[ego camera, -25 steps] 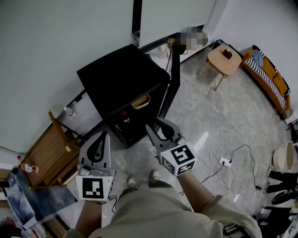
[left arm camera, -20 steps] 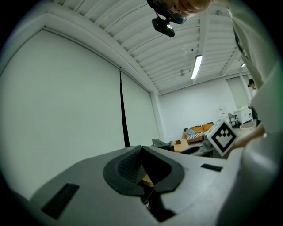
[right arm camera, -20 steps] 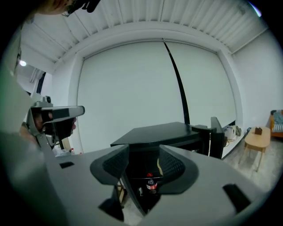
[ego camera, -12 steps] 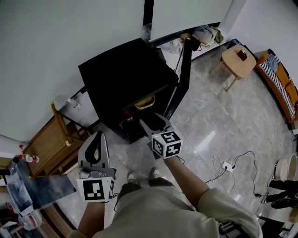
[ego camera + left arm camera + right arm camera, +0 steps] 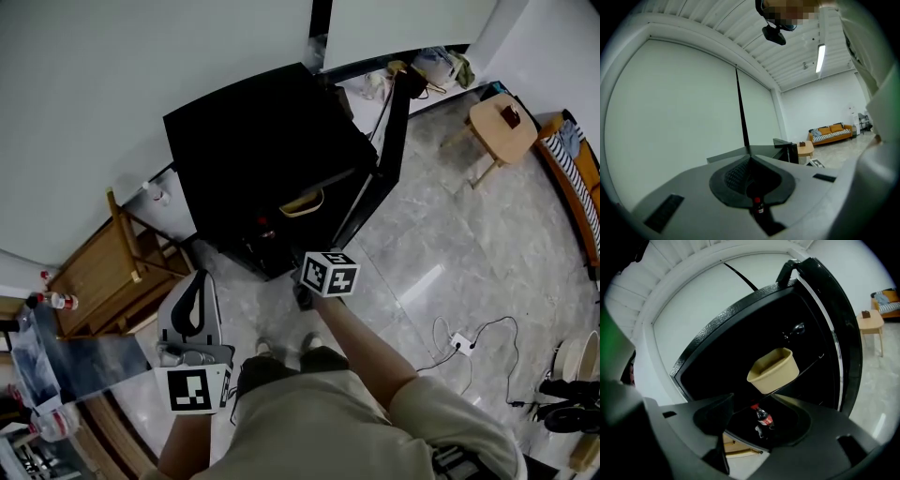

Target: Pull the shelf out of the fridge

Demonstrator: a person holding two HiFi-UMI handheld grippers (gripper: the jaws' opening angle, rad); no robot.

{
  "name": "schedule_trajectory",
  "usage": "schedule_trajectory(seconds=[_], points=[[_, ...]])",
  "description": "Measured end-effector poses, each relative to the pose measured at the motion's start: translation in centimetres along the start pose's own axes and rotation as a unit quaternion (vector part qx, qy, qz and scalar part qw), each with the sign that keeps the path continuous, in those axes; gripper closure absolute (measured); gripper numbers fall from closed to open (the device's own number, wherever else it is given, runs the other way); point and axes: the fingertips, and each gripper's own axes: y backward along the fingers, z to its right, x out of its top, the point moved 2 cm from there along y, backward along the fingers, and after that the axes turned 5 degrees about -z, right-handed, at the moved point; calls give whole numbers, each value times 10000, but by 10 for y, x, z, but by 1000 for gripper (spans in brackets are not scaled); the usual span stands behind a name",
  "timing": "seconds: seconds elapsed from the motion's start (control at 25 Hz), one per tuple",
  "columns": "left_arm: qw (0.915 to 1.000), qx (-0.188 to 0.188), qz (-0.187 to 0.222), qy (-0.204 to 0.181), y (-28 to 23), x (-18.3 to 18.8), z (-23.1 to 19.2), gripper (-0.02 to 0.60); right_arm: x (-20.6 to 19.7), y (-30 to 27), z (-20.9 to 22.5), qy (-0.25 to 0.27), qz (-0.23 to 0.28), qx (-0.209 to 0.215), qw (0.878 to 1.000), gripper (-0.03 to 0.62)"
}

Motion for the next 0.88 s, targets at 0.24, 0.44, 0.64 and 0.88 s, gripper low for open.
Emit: schedule_trajectory(seconds=[0.24,0.44,0.64,0.88], points=[[9998,165,-120,-60,1,-16,1,575,-9,-27,9,-586,52,282,9979,381],[9995,305,-86,-84,6,-20,4,575,-8,-44,14,-1069,200,505,9928,381],[9990,439,64,-79,8,-20,8,575,-8,-63,19,-1035,342,617,9921,403],[9986,521,-58,8,25,-31,5,575,3,-73,16,-1289,694,679,9869,494]])
